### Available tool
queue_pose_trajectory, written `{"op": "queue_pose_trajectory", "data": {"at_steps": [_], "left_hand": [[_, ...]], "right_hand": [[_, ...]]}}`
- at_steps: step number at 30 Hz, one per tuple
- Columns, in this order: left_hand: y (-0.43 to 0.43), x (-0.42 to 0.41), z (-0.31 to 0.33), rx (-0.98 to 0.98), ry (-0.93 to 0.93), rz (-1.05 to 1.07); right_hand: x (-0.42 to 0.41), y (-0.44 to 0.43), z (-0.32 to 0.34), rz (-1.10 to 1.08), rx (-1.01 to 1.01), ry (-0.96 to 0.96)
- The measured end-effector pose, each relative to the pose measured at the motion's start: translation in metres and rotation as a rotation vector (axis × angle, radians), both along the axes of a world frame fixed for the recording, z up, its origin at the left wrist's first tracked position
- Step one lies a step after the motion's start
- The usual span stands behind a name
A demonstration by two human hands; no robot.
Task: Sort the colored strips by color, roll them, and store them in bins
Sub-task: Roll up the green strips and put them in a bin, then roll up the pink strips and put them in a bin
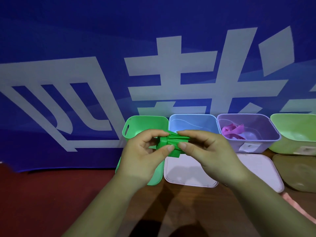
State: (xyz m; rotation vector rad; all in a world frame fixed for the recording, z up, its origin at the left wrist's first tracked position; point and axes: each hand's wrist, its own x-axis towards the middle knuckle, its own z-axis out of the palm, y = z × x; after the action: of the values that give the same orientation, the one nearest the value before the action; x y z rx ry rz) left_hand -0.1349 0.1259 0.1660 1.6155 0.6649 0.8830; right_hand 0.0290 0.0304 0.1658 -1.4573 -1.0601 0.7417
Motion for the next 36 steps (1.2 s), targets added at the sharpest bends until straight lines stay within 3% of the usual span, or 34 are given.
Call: {"op": "queue_pose_trajectory", "data": {"at_steps": [3,8,11,18,27,36], "left_hand": [[0.028,-0.002,-0.019,0.042,0.129,0.100],[0.093,0.002,-0.048,0.309,0.503,0.215],[0.131,0.015,-0.067,0.397,0.698,0.181],[0.219,0.068,-0.121,0.525,0.987,0.030],[0.285,0.129,-0.200,0.570,1.305,-0.389],[0.298,0.146,-0.235,0.533,1.365,-0.502]], "right_hand": [[0.007,0.019,-0.017,-0.016,-0.106,-0.122],[0.024,0.053,-0.054,-0.025,-0.311,-0.398],[0.032,0.080,-0.082,-0.017,-0.362,-0.582],[0.056,0.142,-0.161,-0.033,-0.728,-0.960],[0.071,0.169,-0.210,-0.111,-0.867,-0.941],[0.080,0.178,-0.226,-0.166,-0.823,-0.945]]}}
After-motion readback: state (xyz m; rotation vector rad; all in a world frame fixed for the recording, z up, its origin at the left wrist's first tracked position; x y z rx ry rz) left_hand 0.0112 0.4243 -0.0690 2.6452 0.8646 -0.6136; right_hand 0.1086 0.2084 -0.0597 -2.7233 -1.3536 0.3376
